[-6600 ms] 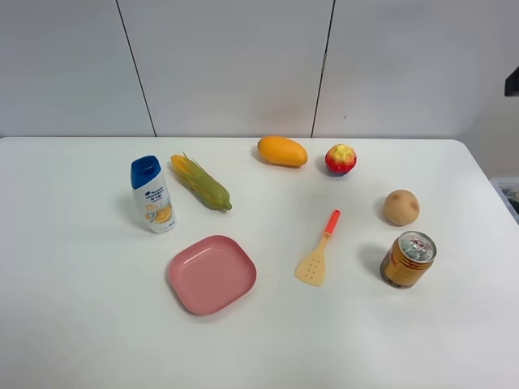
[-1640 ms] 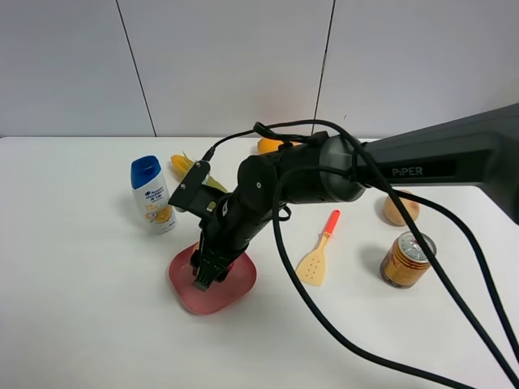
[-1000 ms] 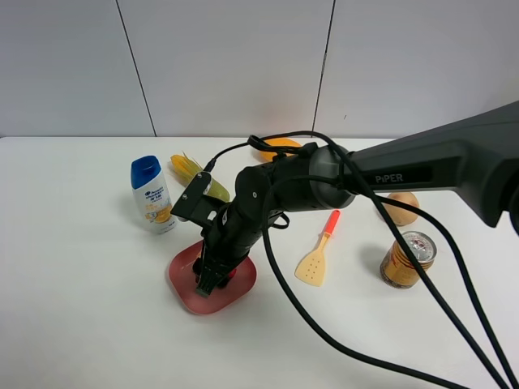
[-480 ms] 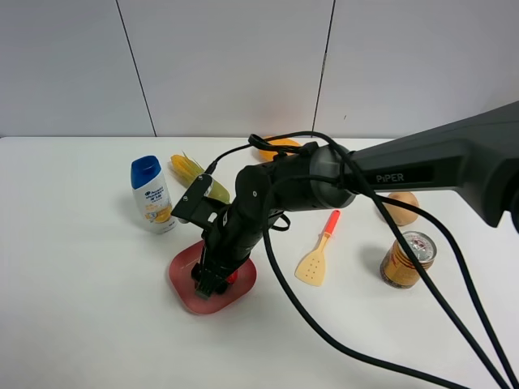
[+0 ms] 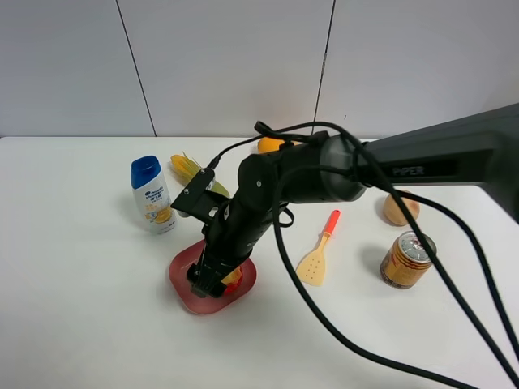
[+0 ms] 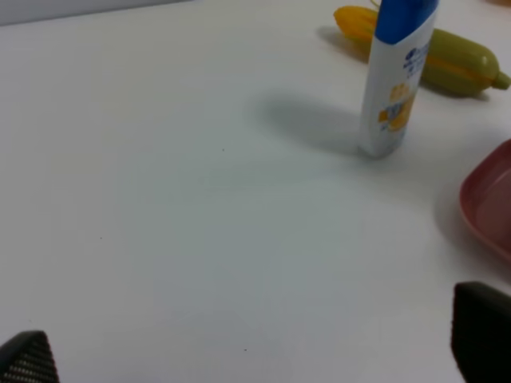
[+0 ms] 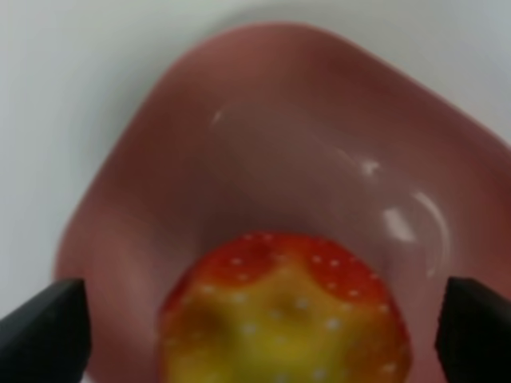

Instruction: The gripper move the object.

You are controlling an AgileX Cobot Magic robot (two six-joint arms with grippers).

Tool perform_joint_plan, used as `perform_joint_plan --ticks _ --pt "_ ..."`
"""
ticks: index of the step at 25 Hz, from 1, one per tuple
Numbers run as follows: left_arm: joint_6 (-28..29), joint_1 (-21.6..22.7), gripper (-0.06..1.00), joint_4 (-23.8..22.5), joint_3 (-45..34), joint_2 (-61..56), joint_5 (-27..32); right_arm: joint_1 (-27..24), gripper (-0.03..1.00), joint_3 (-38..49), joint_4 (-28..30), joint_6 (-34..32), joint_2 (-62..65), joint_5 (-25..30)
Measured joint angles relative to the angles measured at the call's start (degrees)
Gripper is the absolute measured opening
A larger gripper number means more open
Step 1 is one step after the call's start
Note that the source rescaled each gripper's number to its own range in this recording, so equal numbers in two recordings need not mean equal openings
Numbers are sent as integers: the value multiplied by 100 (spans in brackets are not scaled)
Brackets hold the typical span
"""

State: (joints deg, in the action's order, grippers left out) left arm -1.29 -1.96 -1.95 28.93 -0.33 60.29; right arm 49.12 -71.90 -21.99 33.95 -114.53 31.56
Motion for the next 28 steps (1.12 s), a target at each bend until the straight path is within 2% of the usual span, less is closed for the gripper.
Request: perform_joint_plan --ticks 2,4,6,11,16,19,22,24,25,28 --pt "0 0 100 0 0 0 0 0 85 0 58 -226 333 324" --pt "0 0 100 0 0 0 0 0 94 0 244 -525 682 623" --pt "0 0 100 0 0 0 0 0 98 0 488 -825 1092 900" --pt "0 0 100 0 0 0 0 0 99 0 1439 -1767 2100 1482" --pt "0 0 100 0 0 0 0 0 99 0 3079 -2720 3052 2370" --pt "0 0 100 0 0 0 0 0 99 0 4138 -3003 3426 2778" --pt "0 0 100 0 0 0 0 -30 99 0 4842 -3062 3634 3025" --pt "0 0 100 0 0 0 0 -232 99 -6 4842 -2956 3685 3030" --pt "0 0 100 0 0 0 0 -379 99 -36 4658 -2772 3690 3024" --pt "0 0 100 0 0 0 0 -1190 99 -176 3735 -1915 3690 2983"
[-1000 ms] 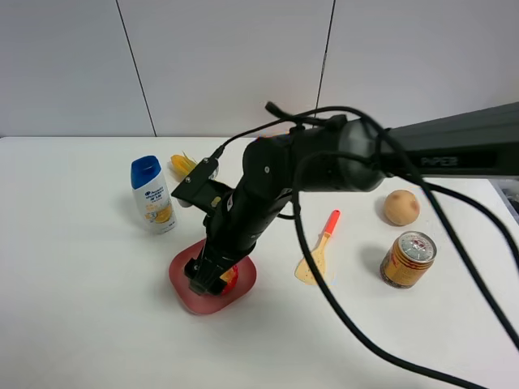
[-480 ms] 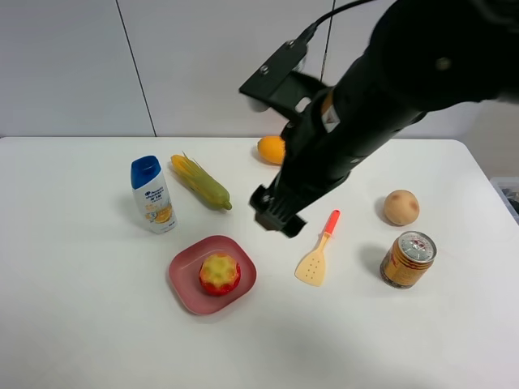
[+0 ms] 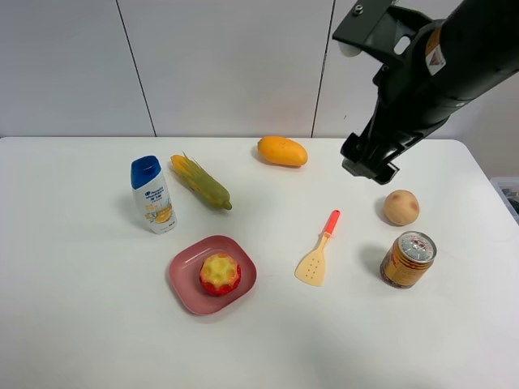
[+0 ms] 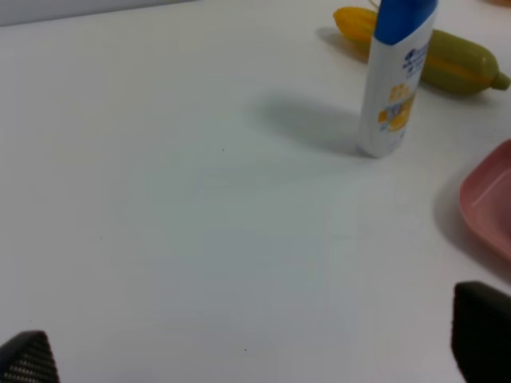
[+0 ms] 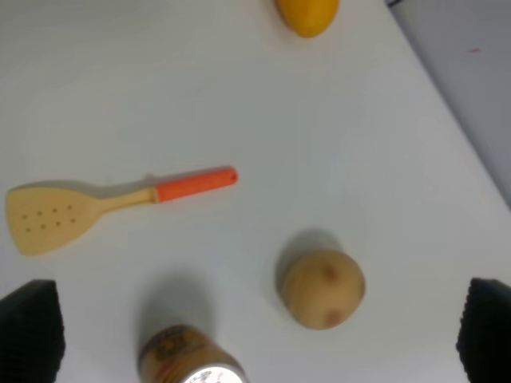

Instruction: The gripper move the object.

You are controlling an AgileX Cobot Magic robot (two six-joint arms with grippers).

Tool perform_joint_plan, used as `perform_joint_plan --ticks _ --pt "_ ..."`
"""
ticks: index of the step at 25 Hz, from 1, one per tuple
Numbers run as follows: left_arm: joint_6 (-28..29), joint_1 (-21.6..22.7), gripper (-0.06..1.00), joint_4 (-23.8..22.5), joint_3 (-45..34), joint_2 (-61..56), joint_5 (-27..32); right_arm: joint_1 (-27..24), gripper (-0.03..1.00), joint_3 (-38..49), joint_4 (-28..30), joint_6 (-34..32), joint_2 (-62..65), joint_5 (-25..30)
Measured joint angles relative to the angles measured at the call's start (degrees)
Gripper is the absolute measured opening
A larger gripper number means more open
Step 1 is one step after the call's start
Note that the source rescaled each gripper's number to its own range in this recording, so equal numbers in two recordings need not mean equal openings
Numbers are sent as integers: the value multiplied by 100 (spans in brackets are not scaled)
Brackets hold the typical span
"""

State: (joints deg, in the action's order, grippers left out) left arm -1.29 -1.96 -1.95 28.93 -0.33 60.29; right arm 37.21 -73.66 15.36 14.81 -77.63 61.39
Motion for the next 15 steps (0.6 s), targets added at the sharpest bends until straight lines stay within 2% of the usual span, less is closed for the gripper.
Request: perform_joint_plan --ticks 2,5,10,15 --pt "0 0 100 0 0 0 0 -670 99 -128 -637 575 2 6" --pt "0 0 100 0 0 0 0 -1680 99 -317 -984 817 21 72" --pt "0 0 100 0 0 0 0 -2953 99 -387 -1058 529 465 676" --pt "0 0 100 0 0 0 0 -3797 99 -356 -1273 109 1390 780"
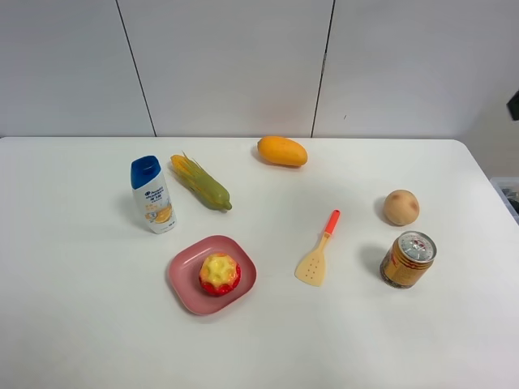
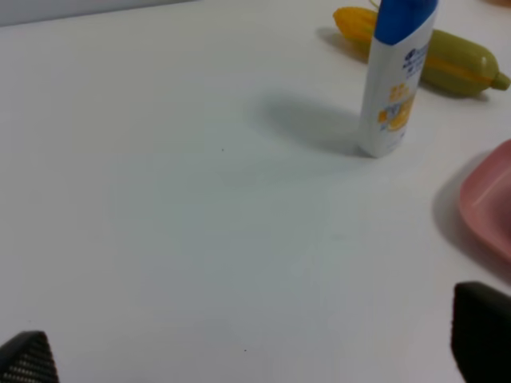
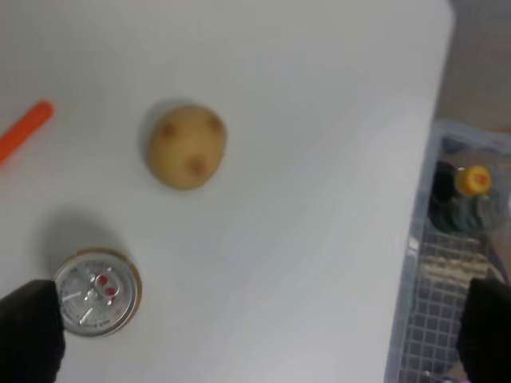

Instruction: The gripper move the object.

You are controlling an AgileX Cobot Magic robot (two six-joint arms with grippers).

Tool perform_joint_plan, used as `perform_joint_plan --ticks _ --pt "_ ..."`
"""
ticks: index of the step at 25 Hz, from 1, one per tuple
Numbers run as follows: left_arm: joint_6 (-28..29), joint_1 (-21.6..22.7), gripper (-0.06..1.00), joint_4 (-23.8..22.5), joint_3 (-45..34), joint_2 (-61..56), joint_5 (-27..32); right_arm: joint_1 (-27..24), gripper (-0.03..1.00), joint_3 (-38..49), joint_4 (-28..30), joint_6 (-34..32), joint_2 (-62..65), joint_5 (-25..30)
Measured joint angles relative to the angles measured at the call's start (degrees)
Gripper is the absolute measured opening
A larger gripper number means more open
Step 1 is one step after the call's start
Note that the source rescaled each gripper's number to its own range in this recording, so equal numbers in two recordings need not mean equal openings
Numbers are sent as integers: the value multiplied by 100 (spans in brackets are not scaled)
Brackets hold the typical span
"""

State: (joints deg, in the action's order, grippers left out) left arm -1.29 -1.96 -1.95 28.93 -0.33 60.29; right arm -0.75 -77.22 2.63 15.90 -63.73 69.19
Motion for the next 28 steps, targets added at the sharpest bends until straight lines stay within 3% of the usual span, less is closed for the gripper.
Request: perform_joint_plan --ticks 9,19,28 --pt "0 0 100 0 0 0 0 -113 99 1387 -120 -80 2295 -27" --pt "0 0 100 0 0 0 0 -113 99 4046 -263 -530 4949 -902" --pt "0 0 100 0 0 0 0 -113 99 4824 -263 -1043 6373 -826"
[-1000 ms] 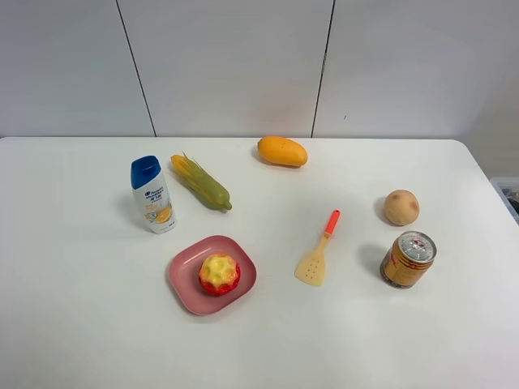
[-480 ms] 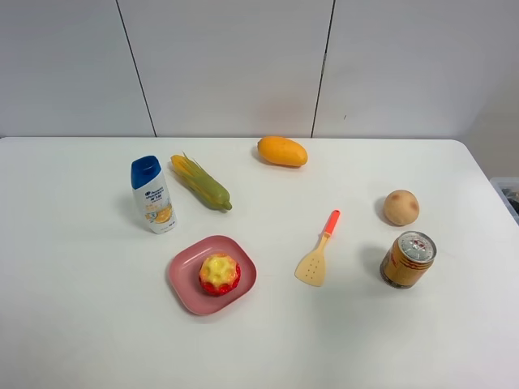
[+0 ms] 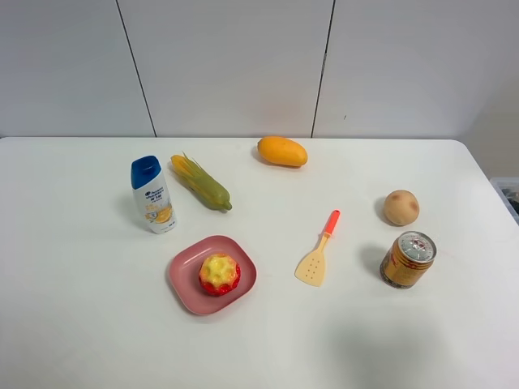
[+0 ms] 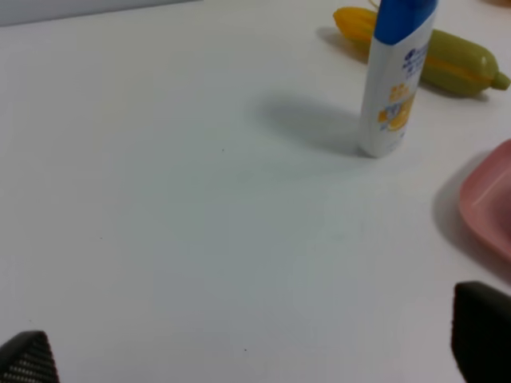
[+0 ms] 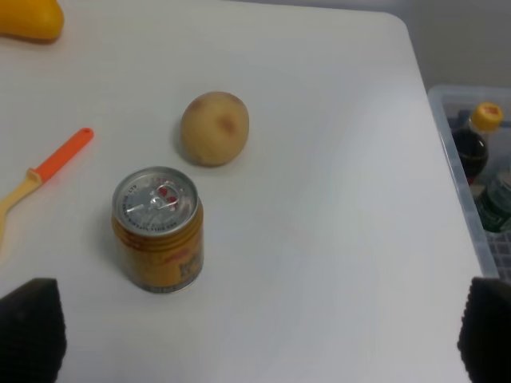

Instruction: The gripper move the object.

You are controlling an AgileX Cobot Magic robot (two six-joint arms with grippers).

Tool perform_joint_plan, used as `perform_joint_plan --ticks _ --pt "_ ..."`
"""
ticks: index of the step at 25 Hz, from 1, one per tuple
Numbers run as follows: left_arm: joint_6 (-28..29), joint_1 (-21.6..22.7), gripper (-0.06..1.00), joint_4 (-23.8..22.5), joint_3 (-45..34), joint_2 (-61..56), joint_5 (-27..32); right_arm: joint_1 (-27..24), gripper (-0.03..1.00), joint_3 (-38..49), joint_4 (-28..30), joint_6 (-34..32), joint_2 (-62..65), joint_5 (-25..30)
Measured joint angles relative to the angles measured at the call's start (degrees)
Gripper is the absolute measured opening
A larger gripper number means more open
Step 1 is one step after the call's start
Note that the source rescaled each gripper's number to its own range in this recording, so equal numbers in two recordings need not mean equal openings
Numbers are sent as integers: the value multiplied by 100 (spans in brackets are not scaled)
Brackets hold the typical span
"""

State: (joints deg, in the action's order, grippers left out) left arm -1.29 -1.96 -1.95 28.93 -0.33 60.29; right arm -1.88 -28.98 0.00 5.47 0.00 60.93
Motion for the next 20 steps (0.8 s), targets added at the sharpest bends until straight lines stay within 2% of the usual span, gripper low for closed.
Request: perform_joint_plan --ticks 8,20 --pt "0 0 100 0 0 0 0 0 99 5 365 -547 12 25" --pt "0 0 100 0 0 0 0 0 99 37 383 -624 12 31"
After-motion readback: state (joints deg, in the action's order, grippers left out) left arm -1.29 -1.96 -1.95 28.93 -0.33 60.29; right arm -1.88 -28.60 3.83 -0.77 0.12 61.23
